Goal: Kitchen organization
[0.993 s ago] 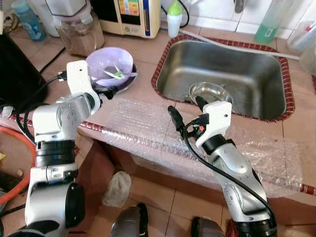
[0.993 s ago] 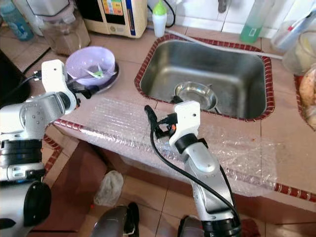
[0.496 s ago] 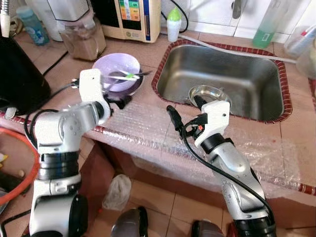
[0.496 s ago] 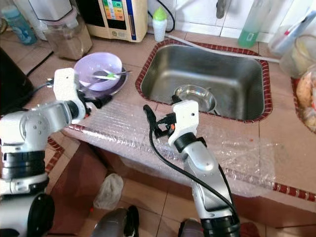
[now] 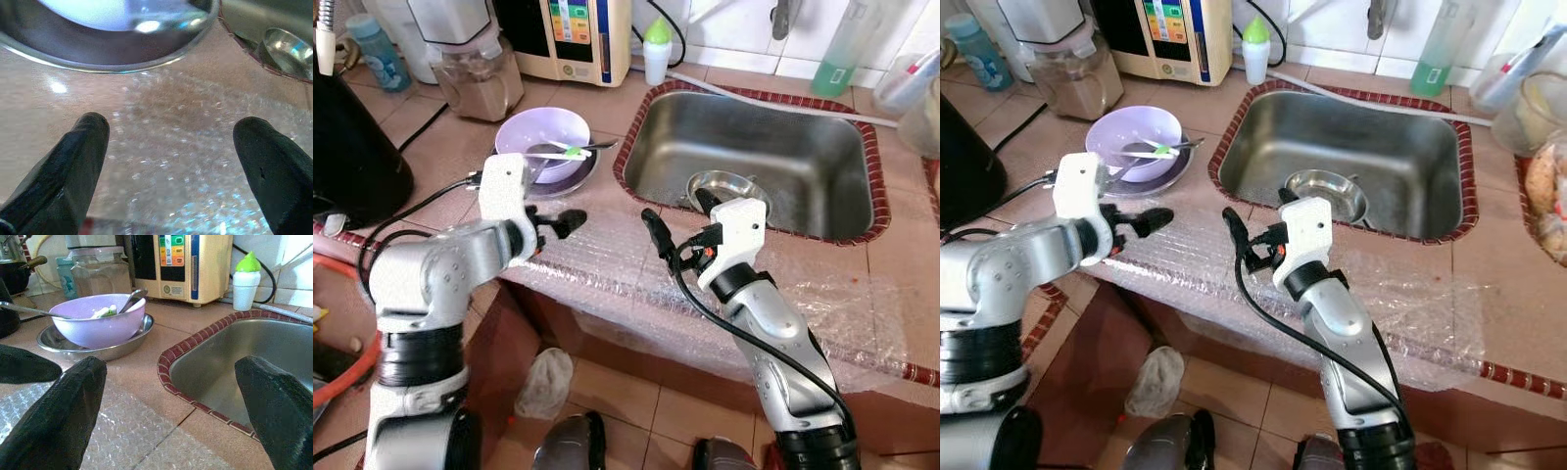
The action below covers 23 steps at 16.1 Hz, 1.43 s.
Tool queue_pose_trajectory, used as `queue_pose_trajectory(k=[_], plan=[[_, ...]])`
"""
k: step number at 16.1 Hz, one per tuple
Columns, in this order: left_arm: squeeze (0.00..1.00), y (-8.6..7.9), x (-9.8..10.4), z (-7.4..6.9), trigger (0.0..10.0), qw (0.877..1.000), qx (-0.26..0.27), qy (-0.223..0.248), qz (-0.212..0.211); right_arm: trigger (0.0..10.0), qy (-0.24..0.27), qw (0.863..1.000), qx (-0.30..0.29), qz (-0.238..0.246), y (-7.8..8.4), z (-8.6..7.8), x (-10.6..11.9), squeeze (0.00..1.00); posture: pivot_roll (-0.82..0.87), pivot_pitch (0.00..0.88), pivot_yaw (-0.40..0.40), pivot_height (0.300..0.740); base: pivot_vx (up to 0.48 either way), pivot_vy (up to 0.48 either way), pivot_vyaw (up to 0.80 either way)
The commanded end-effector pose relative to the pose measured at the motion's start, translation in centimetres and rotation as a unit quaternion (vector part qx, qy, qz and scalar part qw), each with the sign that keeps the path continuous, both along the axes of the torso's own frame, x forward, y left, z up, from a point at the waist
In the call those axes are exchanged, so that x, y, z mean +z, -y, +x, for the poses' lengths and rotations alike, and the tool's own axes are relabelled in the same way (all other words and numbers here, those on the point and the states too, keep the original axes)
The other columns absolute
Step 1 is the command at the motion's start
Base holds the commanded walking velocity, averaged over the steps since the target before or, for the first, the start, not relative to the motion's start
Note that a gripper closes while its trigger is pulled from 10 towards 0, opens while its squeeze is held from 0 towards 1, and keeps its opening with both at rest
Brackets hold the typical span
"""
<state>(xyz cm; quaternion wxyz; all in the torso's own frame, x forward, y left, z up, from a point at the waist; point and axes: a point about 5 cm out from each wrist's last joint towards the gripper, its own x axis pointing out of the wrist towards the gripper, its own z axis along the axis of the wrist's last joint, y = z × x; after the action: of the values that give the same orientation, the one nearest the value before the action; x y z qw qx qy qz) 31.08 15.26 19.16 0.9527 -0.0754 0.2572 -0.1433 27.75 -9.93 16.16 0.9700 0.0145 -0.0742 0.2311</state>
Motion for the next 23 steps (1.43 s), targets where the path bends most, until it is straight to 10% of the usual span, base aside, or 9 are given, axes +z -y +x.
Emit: queue_pose_trajectory(k=[1, 11, 19, 23], plan=[[0.0, -0.4, 0.4, -0.1, 10.0, 1.0, 0.006, 0.018, 0.009, 10.0, 0.004, 1.0, 0.003, -0.001, -0.1, 0.1, 0.1, 0.0, 0.03, 0.076, 0.058, 0.74, 0.0, 0.0, 0.0], [0.0, 1.2, -0.5, -2.4, 10.0, 0.972, 0.034, 0.215, 0.083, 10.0, 0.014, 0.999, 0.017, -0.023, 0.0, 1.9, -0.2, 0.0, 0.04, 0.0, -0.005, 0.74, 0.0, 0.0, 0.0], [0.0, 5.1, -1.5, -2.5, 10.0, 0.899, -0.076, 0.39, 0.182, 10.0, 0.015, 0.999, 0.006, -0.033, 0.5, 1.5, -0.9, 0.0, 0.0, 0.0, 0.006, 0.74, 0.0, 0.0, 0.0], [0.0, 5.6, -3.0, -1.0, 10.0, 0.891, -0.088, 0.395, 0.207, 10.0, -0.007, 0.998, -0.041, -0.04, 2.3, 0.4, -2.3, 0.0, -0.02, 0.012, 0.012, 0.74, 0.0, 0.0, 0.0]])
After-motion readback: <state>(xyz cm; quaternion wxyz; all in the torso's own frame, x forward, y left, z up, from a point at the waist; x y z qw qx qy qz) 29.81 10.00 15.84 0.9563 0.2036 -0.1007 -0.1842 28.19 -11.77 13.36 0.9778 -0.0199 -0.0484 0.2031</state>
